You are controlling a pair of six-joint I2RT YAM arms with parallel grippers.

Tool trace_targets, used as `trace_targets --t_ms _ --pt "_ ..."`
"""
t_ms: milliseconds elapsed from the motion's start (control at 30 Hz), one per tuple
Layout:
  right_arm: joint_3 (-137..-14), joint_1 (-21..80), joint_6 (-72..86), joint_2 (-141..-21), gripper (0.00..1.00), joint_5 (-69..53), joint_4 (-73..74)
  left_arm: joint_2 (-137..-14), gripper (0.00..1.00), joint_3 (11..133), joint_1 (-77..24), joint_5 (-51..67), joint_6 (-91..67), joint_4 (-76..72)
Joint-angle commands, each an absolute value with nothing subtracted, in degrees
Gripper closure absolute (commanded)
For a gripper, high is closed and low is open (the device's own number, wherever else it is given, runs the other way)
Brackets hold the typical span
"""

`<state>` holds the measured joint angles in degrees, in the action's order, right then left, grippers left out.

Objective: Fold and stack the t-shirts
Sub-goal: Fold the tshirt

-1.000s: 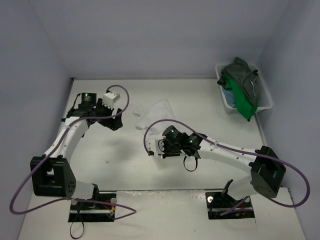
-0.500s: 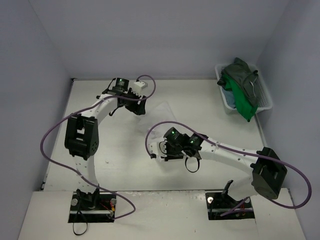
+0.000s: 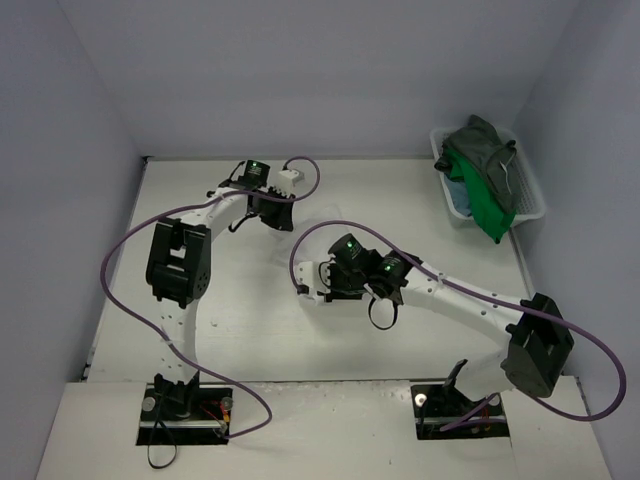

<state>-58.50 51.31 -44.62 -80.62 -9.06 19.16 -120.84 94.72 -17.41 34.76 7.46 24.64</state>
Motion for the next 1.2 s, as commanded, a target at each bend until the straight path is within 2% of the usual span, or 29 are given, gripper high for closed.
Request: trace_targets --t_ms 0,433,800,1167 --pt "-61.78 50.54 -44.91 -81.74 1.0 -9.93 18.72 -118.92 0.93 96.33 -18.81 36.91 7.91 24.35" --pt "-63.63 48.17 -45.79 -84.73 1.0 -11.25 17.32 -120.85 0.93 94.04 -21.88 36.83 8.88 24.52" --pt "-64.42 47.37 -46.23 -85.61 1.0 -11.87 16.88 -124.89 1.0 95.88 -24.61 34.98 9.76 26.18" --pt "-68.99 43.77 -48.6 -90.61 1.0 -11.34 13.8 -127.09 1.0 96.59 -28.3 35.94 10.11 29.62"
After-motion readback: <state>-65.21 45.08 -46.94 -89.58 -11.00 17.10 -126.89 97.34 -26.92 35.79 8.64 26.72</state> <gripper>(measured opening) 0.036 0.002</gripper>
